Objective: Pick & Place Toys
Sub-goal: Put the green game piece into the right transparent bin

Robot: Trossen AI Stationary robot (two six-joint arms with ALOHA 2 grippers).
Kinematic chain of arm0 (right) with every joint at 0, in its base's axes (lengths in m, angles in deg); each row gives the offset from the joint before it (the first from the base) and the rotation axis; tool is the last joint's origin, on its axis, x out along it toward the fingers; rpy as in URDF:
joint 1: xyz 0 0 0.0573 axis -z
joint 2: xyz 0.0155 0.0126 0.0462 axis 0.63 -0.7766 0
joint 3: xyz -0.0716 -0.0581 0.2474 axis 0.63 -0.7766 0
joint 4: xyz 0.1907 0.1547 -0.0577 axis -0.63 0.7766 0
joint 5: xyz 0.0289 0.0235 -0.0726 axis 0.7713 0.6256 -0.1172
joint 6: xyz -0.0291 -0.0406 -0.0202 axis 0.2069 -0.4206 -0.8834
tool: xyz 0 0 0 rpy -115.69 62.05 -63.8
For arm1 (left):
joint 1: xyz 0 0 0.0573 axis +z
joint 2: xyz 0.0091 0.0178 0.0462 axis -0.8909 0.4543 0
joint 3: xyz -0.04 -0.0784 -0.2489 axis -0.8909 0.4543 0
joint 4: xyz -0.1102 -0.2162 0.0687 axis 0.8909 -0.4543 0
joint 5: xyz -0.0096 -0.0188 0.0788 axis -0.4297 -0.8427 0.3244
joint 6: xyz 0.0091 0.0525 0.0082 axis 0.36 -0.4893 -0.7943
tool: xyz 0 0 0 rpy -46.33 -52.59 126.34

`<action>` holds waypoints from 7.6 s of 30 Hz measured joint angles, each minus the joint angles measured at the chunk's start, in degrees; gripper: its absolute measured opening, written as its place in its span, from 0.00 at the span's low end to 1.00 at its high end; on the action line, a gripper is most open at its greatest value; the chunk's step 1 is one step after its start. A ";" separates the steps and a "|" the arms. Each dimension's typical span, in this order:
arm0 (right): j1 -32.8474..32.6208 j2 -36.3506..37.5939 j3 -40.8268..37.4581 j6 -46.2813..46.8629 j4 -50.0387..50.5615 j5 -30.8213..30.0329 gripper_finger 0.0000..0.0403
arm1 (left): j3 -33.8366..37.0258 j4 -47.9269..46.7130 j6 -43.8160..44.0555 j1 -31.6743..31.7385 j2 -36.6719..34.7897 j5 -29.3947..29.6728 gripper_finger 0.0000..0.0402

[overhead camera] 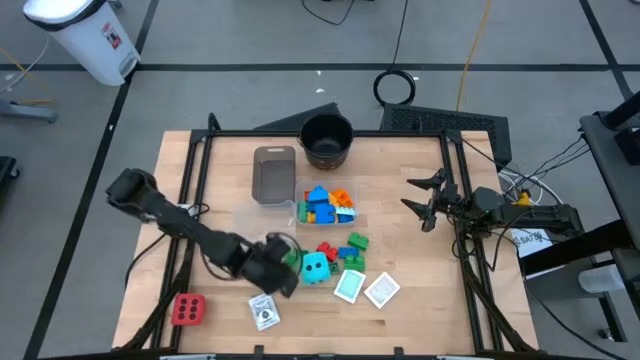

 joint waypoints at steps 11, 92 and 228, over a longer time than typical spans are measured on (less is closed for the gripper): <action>-0.02 0.00 0.00 0.00 -0.01 0.00 0.66 | -0.04 15.40 -34.38 14.37 -5.42 9.35 0.07; -0.01 0.00 -0.01 0.01 0.00 0.00 0.66 | -0.02 -16.88 -55.26 0.78 7.45 -11.40 0.44; -0.02 -0.01 -0.01 0.00 -0.02 0.00 0.66 | 42.66 31.37 -66.60 29.23 -61.20 -11.31 0.92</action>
